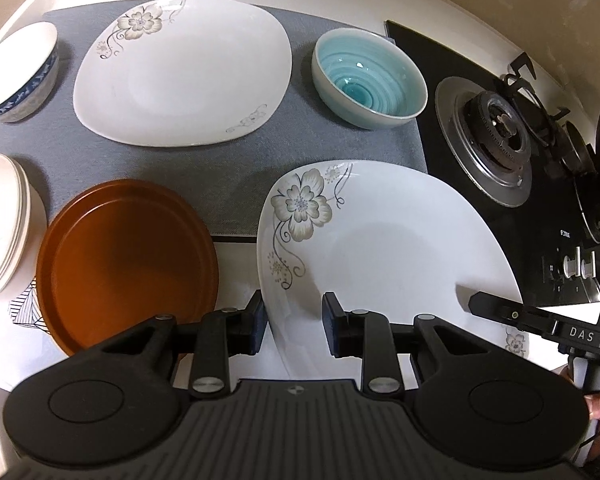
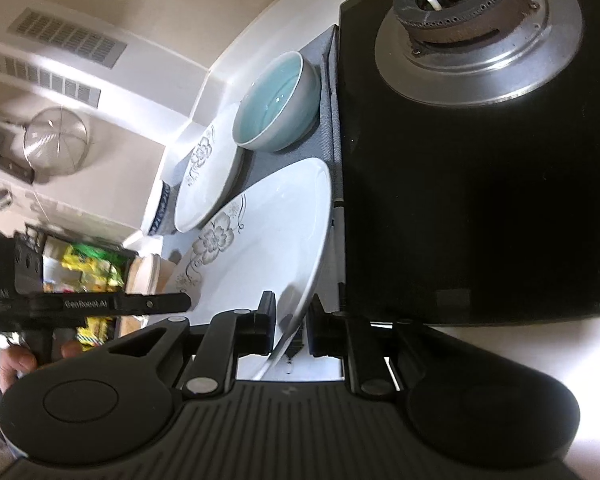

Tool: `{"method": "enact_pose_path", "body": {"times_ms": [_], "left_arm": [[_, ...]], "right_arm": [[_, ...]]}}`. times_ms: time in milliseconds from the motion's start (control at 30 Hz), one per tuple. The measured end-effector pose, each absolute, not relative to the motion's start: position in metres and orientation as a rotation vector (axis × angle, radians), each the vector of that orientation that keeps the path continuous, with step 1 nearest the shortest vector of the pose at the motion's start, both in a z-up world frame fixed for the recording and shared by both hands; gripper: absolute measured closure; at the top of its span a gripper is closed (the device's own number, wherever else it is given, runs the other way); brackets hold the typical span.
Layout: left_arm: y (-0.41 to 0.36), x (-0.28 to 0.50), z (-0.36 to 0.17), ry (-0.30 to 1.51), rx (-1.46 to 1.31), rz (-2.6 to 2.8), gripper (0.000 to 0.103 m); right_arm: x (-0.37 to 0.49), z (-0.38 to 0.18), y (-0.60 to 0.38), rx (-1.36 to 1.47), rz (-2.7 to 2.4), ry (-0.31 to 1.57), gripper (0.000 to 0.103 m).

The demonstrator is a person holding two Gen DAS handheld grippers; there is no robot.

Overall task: Organize plates and bowls
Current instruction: 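Lift the flower-print plate with both grippers and carry it toward the other white plate, then lower the held plate onto the other flower-print white plate with both grippers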

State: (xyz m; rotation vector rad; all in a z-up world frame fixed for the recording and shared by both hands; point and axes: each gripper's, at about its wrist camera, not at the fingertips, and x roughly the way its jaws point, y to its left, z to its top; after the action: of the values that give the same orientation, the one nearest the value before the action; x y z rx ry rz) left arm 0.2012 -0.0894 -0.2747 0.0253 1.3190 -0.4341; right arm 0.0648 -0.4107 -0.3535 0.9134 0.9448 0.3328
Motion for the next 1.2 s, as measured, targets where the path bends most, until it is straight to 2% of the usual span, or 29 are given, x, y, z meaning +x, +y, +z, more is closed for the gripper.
{"method": "enact_pose_path", "body": {"times_ms": [567, 1200], "left_arm": [[-0.054, 0.207, -0.246, 1.275, -0.043, -0.381, 0.073], [0.003, 0.267, -0.228, 1.255, -0.122, -0.375, 0.073]], "right_arm": [[0.091, -0.328, -0.386, 0.882, 0.393, 0.916, 0.086], [0.151, -0.287, -0.327, 0.809, 0.357, 0.921, 0.085]]}}
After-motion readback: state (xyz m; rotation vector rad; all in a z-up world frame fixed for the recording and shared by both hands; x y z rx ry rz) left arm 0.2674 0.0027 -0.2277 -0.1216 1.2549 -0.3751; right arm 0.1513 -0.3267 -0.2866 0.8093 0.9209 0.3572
